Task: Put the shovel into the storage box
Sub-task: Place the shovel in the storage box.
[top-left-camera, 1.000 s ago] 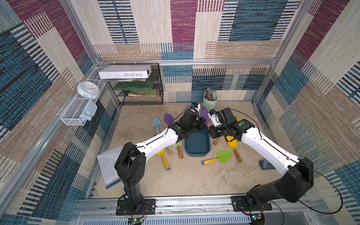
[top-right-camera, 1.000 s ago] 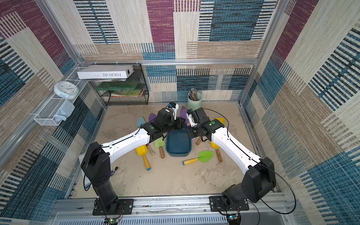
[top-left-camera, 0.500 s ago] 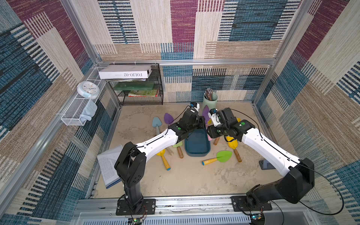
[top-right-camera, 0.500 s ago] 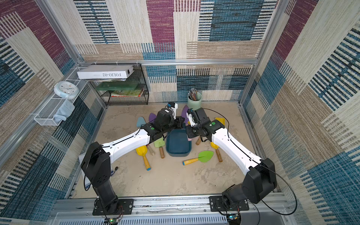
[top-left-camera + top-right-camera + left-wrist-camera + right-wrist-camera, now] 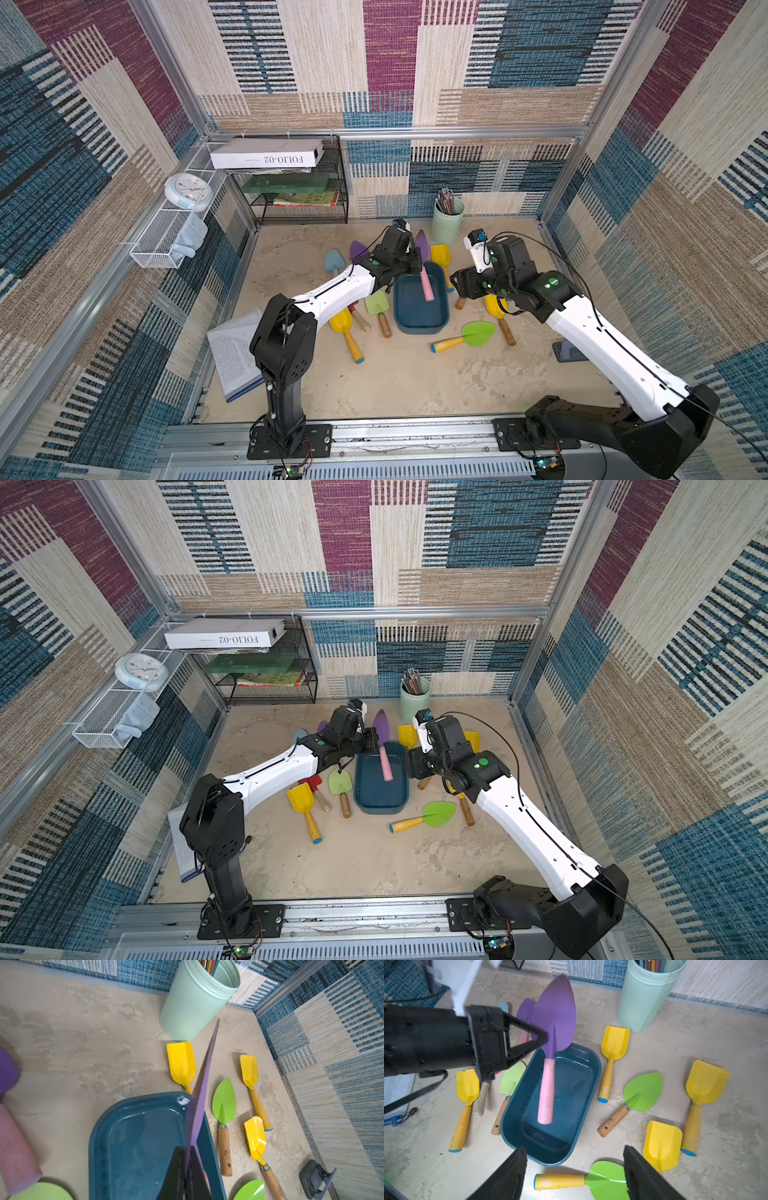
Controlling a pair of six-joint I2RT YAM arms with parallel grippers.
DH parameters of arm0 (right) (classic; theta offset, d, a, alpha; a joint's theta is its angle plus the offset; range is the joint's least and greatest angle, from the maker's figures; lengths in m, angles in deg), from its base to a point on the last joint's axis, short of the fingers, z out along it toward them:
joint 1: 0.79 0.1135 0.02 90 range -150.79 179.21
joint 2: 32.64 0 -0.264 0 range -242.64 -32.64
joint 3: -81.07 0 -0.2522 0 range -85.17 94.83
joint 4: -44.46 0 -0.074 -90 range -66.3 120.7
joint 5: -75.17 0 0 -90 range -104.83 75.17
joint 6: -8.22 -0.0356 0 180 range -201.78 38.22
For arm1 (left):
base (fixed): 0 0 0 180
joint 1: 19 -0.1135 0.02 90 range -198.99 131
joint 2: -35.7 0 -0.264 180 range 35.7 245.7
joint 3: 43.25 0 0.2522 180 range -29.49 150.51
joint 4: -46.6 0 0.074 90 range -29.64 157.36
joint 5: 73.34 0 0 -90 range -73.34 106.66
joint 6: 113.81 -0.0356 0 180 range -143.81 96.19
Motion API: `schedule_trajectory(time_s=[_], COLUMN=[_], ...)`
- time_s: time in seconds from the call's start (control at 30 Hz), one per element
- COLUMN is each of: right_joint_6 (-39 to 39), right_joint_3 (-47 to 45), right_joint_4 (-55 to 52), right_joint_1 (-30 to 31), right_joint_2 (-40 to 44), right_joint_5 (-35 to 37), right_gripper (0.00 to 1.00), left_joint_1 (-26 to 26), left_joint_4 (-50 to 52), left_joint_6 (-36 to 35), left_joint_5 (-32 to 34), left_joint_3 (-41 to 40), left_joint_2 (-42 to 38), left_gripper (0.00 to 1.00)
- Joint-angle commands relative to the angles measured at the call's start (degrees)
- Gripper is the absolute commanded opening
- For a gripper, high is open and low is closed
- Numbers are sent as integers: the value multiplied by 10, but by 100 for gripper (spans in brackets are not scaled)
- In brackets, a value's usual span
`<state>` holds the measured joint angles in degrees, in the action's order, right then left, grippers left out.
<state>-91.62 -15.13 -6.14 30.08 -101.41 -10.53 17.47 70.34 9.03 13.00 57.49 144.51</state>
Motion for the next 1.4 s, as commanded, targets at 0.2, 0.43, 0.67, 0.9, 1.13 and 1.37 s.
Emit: schedule_trajectory(time_s=[0.2, 0.43, 0.67, 0.9, 1.13, 1.37], right_joint_6=[2, 5, 7, 6, 9, 11], right_joint_3=[-13, -24, -31, -41, -44, -51], right_joint_4=[-8, -3, 5, 14, 18, 23], right_joint_1=[-1, -1, -2, -1, -1, -2], right_joint_2=[18, 20, 16, 11, 8, 2], right_joint_5=[8, 6, 4, -3, -5, -9], right_gripper=[76, 75, 75, 75, 75, 75], left_joint_1=[-1, 0, 1, 1, 1, 1], left_joint_4=[61, 75, 101, 74, 65, 77], left_joint_6=[18, 22, 30, 37, 49, 49], left_joint_5=[-90, -99, -102, -89, -101, -105], left_joint_3=[45, 35, 28, 14, 24, 40], left_joint_2=[72, 75, 77, 87, 117, 140], left_gripper=[0, 0, 0, 0, 0, 0])
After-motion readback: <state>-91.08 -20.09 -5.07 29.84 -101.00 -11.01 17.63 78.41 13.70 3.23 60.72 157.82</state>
